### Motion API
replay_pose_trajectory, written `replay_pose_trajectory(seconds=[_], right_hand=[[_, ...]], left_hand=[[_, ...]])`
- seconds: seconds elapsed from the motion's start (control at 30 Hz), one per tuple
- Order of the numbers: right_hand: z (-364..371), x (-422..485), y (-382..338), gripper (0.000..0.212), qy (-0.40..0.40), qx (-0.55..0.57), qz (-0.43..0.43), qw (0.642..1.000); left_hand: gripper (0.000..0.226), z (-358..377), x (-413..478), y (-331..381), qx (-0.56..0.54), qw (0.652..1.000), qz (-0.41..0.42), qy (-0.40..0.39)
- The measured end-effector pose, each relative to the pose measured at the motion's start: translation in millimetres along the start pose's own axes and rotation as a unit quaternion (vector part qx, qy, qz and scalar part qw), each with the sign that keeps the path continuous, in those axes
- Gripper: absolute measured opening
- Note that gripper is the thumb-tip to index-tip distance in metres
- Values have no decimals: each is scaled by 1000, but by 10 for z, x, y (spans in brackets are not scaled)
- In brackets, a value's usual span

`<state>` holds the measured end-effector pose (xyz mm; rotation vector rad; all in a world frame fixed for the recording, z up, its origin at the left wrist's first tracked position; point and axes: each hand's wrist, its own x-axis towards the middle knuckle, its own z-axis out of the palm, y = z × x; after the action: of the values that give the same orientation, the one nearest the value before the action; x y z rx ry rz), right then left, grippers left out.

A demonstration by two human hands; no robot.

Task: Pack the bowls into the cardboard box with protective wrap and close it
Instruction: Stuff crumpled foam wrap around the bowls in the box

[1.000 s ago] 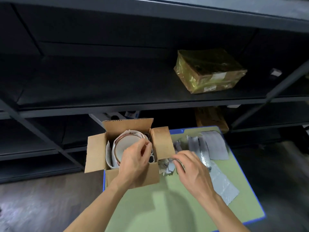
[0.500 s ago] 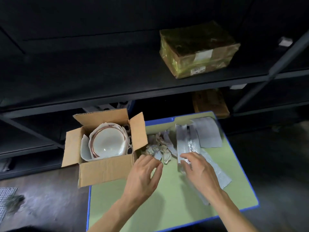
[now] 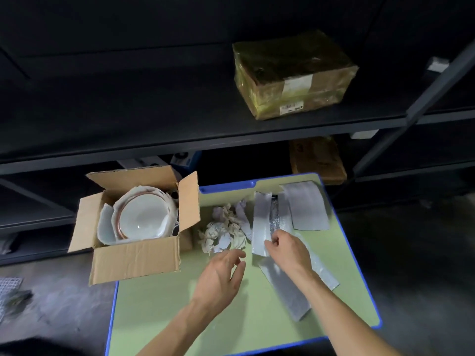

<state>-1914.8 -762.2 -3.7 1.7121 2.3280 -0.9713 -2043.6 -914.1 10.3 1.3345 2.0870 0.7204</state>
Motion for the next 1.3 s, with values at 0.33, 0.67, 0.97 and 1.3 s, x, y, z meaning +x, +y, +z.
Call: replay_pose_trajectory(seconds=[0.33, 0.67, 0.97, 1.3], right_hand=[[-279, -374, 31, 14, -61, 179, -56, 980], [-363, -568, -41, 7, -11, 163, -131, 978], [-457, -633, -360, 9, -4, 289, -99, 952], [-478, -739, -475, 59, -2, 364, -126, 923]], left_hand=[[53, -179, 366, 354, -126, 984, -128, -7], [35, -170, 421, 565, -194, 973, -125, 25], [28, -252, 245, 642, -234, 969, -75, -13], [4, -320, 141, 667, -282, 951, -117, 54]])
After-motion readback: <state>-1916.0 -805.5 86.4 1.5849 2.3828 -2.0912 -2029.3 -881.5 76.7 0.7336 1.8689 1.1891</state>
